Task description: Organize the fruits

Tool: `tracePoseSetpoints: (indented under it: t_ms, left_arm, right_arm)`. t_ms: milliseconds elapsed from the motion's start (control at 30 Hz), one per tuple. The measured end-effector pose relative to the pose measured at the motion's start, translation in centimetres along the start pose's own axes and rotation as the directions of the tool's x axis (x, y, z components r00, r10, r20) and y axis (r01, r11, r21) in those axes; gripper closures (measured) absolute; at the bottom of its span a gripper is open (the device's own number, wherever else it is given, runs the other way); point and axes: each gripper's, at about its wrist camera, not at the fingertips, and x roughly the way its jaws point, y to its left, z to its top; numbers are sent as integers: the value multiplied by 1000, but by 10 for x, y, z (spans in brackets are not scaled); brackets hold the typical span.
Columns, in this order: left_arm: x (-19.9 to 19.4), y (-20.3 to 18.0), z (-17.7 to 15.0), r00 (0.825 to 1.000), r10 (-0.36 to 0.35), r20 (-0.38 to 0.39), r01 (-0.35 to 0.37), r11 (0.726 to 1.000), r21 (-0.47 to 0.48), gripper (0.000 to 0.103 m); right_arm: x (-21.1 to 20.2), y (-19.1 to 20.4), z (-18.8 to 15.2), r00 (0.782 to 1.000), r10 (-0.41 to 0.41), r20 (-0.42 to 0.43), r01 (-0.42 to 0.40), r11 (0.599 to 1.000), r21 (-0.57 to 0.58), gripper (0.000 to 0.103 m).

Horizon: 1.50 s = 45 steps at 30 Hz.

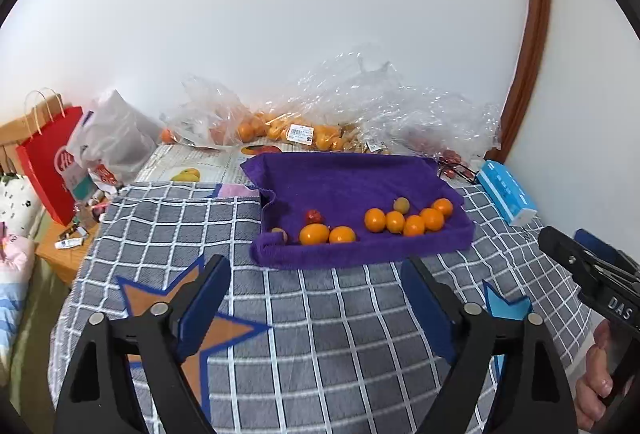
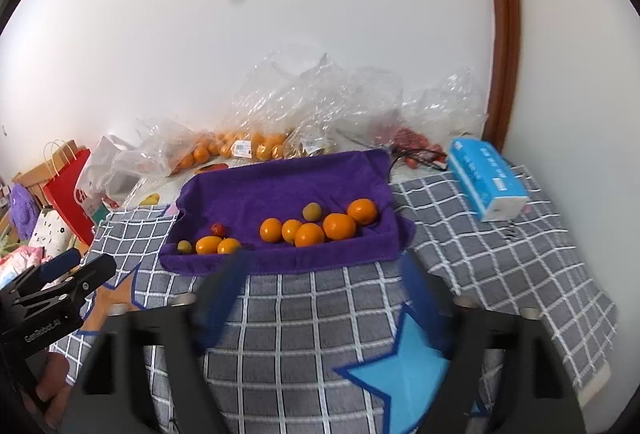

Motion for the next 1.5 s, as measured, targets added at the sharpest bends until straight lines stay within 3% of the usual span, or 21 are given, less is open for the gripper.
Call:
tracePoseSetpoints:
  t_ms: [167, 400, 1500]
  left_arm:
    - [-28, -7, -13, 1000, 12, 26, -12, 1000, 10, 11]
    - [-51, -18, -20, 998, 34, 48, -35, 999, 39, 11]
    - [-67, -26, -21, 995, 55, 79, -59, 997, 49, 10]
  right_arm:
    - [-35, 3, -9, 999, -14, 48, 15, 1000, -20, 1]
    - [-59, 2, -21, 999, -17, 42, 18, 1000, -20, 0]
    - [-67, 2, -30, 998, -58, 35, 59, 998, -19, 0]
